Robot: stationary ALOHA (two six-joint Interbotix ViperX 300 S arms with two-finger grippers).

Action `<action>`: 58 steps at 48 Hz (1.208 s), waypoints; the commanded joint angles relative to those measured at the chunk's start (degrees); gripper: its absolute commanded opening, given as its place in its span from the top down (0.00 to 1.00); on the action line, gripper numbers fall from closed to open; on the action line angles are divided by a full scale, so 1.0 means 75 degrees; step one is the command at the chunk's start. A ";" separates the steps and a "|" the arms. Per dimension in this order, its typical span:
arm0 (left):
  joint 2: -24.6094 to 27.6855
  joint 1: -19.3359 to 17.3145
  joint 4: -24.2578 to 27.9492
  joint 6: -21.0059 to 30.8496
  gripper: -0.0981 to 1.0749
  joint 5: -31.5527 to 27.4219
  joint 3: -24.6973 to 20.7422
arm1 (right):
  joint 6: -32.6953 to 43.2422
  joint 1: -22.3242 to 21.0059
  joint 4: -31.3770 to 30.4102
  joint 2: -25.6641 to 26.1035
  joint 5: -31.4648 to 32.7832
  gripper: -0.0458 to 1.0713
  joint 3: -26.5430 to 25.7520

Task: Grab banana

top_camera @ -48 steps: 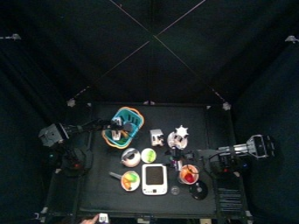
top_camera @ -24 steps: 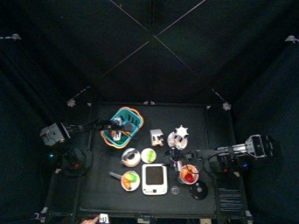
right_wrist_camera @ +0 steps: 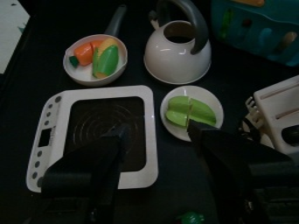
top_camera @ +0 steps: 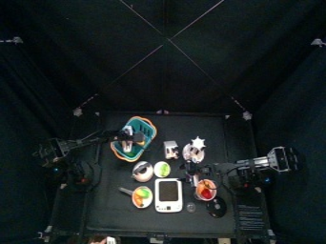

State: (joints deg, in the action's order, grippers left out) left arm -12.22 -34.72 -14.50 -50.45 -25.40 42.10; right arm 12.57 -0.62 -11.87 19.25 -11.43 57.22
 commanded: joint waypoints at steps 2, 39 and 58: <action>-0.0469 0.0012 -0.0023 0.0000 0.38 0.0035 -0.0023 | 0.0012 0.0012 0.0012 0.0082 -0.0023 0.15 -0.0047; -0.2660 0.2660 -0.1242 0.0000 0.38 0.1934 0.0855 | 0.0012 0.0023 0.0023 0.0082 0.0012 0.15 -0.0070; -0.1230 0.4699 -0.2273 -0.0012 0.38 0.2625 0.0129 | 0.0012 0.0188 0.0211 0.0082 0.0340 0.15 -0.0047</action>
State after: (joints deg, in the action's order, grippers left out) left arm -24.26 -2.02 -30.85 -50.36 -6.24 46.32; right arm 12.66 0.62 -10.46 19.25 -8.79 57.22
